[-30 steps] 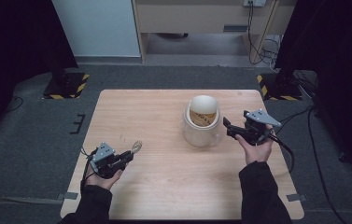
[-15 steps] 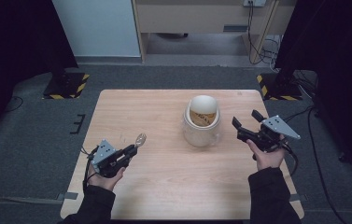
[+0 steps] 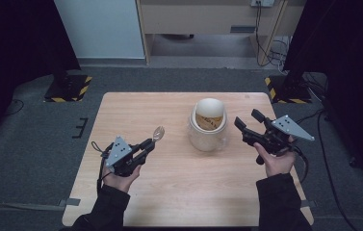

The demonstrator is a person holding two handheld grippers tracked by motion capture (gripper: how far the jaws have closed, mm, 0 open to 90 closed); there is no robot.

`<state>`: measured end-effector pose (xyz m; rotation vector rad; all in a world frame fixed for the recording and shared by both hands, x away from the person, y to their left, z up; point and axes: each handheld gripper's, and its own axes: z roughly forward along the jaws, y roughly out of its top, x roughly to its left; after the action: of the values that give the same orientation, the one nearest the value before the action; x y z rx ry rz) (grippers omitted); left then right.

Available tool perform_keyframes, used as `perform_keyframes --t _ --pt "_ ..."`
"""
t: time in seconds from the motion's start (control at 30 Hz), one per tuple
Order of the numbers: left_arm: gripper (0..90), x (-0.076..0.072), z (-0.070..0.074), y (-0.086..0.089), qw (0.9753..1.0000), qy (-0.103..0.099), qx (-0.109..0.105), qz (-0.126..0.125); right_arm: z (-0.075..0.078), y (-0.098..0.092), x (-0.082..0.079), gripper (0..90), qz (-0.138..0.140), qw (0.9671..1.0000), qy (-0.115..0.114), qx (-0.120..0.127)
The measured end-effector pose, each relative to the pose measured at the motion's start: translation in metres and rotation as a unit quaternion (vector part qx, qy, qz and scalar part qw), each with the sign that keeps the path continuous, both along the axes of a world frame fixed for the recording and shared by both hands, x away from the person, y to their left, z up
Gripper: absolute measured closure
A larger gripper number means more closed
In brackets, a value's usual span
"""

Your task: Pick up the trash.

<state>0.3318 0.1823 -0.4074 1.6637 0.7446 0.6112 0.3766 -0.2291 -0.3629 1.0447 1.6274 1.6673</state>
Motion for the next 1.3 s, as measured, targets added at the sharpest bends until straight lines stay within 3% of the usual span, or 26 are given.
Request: perform_keyframes --t 0.2,0.43,0.53,0.67,0.73,0.93,1.2,1.3 --pt "79.5 -0.001 0.008 -0.016 0.9997 -0.010 -0.010 -0.022 0.007 0.006 -0.004 29.1 0.033 0.9990 0.005 0.030" --pt "79.5 -0.006 0.009 -0.029 0.9990 -0.017 -0.011 -0.040 0.007 0.021 -0.007 31.4 0.067 0.9974 0.007 0.026" --pt "79.5 -0.011 0.005 -0.035 0.9986 -0.023 0.003 -0.048 0.008 0.035 -0.012 34.3 0.097 0.9947 0.002 0.034" --pt "79.5 -0.013 0.004 -0.039 0.9982 -0.026 0.007 -0.054 0.008 0.045 -0.016 36.5 0.116 0.9927 0.003 0.032" --pt "79.5 -0.014 0.004 -0.041 0.9981 -0.026 0.005 -0.056 0.004 0.052 -0.017 38.0 0.132 0.9901 0.009 0.048" --pt "79.5 -0.017 0.004 -0.048 0.9974 -0.031 0.007 -0.065 -0.010 0.071 -0.017 42.1 0.160 0.9855 0.037 0.044" --pt "79.5 -0.018 0.002 -0.056 0.9966 -0.031 0.012 -0.076 -0.018 0.082 -0.017 46.3 0.187 0.9793 0.055 0.054" --pt "79.5 -0.019 0.002 -0.059 0.9961 -0.034 0.012 -0.080 -0.021 0.088 -0.018 47.8 0.198 0.9772 0.062 0.046"
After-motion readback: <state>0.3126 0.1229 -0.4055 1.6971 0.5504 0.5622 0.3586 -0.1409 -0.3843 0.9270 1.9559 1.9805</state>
